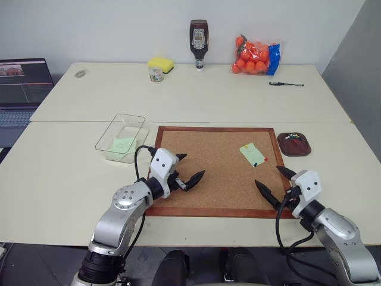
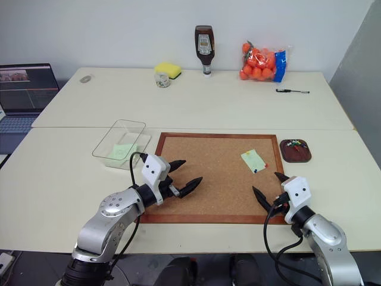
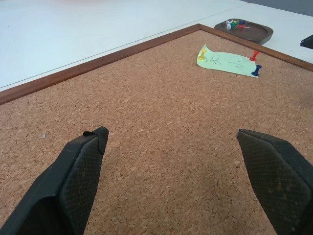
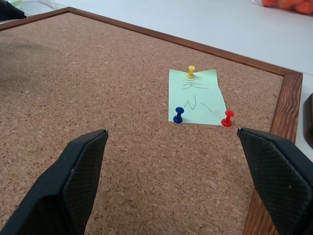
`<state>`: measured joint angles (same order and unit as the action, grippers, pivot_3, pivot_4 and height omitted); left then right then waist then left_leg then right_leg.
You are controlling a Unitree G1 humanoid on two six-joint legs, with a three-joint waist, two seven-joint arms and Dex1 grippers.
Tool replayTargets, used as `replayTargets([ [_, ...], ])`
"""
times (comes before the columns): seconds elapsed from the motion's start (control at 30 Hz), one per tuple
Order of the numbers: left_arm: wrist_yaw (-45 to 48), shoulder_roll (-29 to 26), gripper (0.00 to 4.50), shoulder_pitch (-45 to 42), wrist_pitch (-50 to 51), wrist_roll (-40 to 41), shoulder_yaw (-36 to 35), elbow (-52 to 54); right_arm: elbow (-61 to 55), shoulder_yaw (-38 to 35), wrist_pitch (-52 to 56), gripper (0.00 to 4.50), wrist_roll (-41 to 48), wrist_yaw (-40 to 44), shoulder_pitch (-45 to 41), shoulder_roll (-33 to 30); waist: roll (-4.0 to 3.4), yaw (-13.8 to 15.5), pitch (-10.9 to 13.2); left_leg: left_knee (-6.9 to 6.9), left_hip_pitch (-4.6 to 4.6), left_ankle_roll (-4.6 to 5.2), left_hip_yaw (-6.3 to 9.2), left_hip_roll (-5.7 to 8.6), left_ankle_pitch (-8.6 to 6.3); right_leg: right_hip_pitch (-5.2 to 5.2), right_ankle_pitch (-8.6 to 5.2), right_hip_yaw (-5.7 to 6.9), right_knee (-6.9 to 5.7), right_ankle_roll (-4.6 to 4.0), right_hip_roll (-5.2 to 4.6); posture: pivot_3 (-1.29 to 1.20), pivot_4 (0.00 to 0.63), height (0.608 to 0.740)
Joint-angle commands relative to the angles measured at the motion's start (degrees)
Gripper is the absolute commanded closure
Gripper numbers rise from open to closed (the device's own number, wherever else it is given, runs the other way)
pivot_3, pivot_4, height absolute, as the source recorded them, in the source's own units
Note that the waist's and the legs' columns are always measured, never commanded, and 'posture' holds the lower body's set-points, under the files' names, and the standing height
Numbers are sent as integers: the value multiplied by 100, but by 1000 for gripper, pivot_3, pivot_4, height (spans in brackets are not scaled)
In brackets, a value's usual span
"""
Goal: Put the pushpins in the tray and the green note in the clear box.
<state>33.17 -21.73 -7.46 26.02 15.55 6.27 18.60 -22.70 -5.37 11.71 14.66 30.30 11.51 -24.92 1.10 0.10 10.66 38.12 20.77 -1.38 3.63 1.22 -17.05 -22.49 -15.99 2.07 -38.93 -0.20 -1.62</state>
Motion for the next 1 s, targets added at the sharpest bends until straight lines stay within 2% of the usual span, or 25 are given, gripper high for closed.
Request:
replayTargets([
  [0.03, 21, 7, 29, -15, -149, 132, -156, 256, -192, 18, -63, 0, 16, 27, -56, -22, 0, 0, 0, 0, 0, 0, 0, 0, 0, 0, 0, 0, 0, 0, 0, 0, 150, 740],
  [1.0, -56, -54, 29, -379, -27, 97, -314, -222, -156, 9, -68, 0, 39, 1, -220, -36, 0, -3, 0, 0, -1, 0, -1, 0, 0, 0, 0, 0, -1, 0, 0, 0, 150, 740],
])
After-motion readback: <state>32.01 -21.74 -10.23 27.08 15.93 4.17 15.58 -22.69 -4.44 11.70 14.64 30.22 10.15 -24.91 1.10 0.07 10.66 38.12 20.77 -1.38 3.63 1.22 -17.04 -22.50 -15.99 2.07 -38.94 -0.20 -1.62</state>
